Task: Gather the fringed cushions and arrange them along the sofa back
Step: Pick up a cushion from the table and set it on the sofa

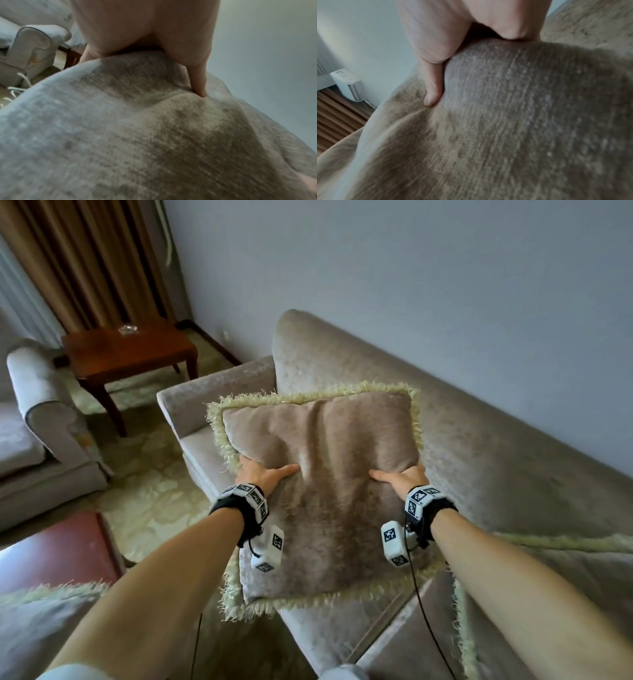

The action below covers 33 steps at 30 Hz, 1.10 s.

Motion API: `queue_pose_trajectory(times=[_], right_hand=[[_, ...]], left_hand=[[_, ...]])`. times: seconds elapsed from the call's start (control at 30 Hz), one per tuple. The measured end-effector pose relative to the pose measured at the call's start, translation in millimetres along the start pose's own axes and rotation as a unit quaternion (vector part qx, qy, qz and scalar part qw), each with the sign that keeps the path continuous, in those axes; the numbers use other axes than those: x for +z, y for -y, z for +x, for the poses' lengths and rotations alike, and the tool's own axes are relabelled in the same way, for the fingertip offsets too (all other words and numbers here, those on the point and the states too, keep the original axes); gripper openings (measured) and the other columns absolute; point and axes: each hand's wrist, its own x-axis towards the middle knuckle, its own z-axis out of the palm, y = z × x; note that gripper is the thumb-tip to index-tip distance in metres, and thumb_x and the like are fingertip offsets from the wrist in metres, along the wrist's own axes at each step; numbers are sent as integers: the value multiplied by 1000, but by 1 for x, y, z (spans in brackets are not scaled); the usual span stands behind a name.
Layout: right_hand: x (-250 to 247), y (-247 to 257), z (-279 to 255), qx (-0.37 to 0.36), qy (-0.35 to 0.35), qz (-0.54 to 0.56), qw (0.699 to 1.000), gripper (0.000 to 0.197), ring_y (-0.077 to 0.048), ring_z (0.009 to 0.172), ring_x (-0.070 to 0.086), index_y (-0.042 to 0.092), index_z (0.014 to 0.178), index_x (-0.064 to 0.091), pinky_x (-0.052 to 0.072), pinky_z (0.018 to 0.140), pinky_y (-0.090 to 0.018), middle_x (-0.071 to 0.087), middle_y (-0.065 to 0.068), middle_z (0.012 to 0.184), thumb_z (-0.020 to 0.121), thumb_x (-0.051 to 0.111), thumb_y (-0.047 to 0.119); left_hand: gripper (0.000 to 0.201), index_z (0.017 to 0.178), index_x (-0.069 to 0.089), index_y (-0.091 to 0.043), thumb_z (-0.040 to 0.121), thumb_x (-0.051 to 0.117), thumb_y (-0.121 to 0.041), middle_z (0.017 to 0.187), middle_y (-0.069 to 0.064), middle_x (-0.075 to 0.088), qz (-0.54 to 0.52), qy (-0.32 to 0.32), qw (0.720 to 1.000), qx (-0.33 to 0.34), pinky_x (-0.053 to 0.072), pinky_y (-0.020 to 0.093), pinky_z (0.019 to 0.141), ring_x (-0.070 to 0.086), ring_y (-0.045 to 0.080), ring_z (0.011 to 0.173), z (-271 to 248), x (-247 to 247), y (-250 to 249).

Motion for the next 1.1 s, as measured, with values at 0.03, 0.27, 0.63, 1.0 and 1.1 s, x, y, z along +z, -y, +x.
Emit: queue_pose_trajectory(times=[0.03,0.27,0.63,1.0,1.1], right_hand=[[-1,1,10,6,-4,4,1000,125,-38,120,53,4,146,21,44,101,-50,50,-19,138,53,88,52],[-18,9,91,59,-23,15,998,127,-34,117,56,0,145,29,46,99,-44,56,-15,133,48,87,57],[-68,11,189,108,-70,-2,992,109,-35,112,58,-1,135,38,47,95,-41,60,-16,126,54,89,52],[-62,-6,259,187,-93,-23,978,117,-38,121,52,0,145,23,44,100,-45,51,-20,137,60,89,46],[-49,-14,278,224,-100,-31,969,119,-39,122,51,2,145,23,44,100,-47,50,-20,138,58,90,45]], left_hand=[[127,148,17,-7,55,86,-60,135,13,51,-2,4,1000,0,44,41,100,53,35,120,10,7,-6],[138,141,33,-12,31,79,-80,131,8,57,-32,51,998,-1,46,45,102,56,32,116,81,78,-55],[125,147,16,-13,55,86,-60,139,18,47,-65,71,995,-14,39,47,108,49,37,125,146,190,-117],[130,144,14,-22,44,81,-70,136,18,48,-5,122,991,-51,42,52,104,53,41,117,210,254,-118],[126,144,14,-23,47,82,-69,136,19,47,18,145,986,-74,41,53,104,52,42,118,231,268,-108]])
